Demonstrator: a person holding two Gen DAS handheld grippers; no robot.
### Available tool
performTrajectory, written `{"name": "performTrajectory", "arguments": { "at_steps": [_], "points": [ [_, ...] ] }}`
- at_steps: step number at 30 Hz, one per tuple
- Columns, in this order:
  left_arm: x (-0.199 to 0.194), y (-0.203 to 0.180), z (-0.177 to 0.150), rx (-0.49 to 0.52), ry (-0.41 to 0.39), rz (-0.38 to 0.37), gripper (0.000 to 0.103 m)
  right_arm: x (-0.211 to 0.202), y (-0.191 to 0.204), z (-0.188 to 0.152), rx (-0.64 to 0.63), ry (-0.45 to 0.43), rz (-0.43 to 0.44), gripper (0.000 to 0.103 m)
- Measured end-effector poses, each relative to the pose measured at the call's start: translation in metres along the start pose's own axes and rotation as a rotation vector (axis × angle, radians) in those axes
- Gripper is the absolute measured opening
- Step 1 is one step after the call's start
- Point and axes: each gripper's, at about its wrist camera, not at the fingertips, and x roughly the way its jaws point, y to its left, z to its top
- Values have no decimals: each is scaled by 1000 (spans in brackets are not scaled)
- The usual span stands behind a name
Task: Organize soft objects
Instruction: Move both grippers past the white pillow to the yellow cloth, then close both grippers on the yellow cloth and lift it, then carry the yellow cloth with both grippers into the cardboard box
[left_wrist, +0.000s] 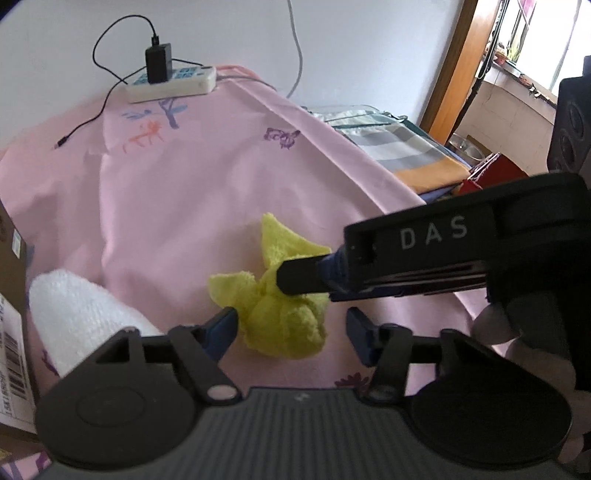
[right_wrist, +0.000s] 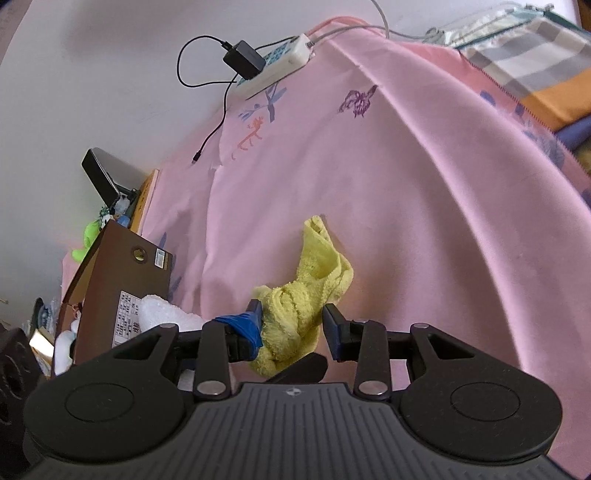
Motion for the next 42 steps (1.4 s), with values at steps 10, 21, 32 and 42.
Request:
{"name": "performTrajectory", "arguments": {
  "at_steps": [10, 21, 32, 42],
  "points": [
    [3, 5, 1, 8, 2, -13, 32, 8, 10, 0, -49, 12, -3, 20],
    [-43, 6, 0, 26, -73, 1, 30, -17, 48, -15, -201, -67, -8, 18],
    [-126, 33, -14, 18, -222, 70, 30, -38, 123, -40, -357, -173, 67, 19],
    [-191, 80, -31, -32, -326, 179, 30, -28, 201, -61, -494, -206, 161, 19]
  ]
}}
